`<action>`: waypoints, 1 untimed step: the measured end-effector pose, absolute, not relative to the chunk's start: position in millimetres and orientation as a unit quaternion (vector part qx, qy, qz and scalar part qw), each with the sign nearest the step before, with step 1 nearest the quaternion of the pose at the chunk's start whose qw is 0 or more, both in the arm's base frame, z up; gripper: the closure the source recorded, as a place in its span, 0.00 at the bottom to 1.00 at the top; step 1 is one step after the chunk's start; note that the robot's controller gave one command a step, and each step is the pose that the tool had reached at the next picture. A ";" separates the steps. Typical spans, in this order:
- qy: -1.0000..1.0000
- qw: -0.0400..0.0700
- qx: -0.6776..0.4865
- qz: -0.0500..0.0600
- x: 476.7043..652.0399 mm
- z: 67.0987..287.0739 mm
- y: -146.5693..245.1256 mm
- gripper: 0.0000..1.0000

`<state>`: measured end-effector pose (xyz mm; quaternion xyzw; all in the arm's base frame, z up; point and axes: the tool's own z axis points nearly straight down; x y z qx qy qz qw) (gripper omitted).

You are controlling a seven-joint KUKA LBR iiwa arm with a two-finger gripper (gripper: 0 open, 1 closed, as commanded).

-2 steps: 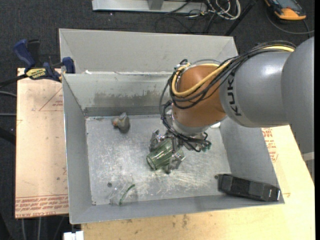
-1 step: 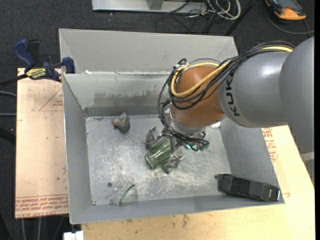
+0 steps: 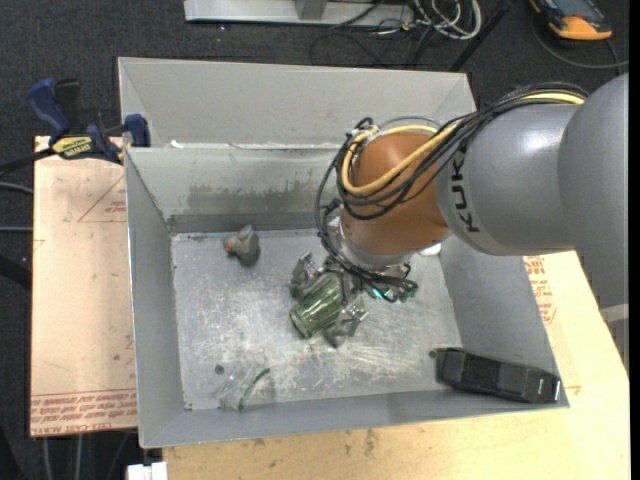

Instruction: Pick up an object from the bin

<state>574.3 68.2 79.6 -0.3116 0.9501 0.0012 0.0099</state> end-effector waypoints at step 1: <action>0.890 0.001 -0.457 0.001 591.9 99.3 60.7 1.00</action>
Offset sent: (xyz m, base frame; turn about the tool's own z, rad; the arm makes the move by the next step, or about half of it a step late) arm 0.0000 0.0000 0.0000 0.0000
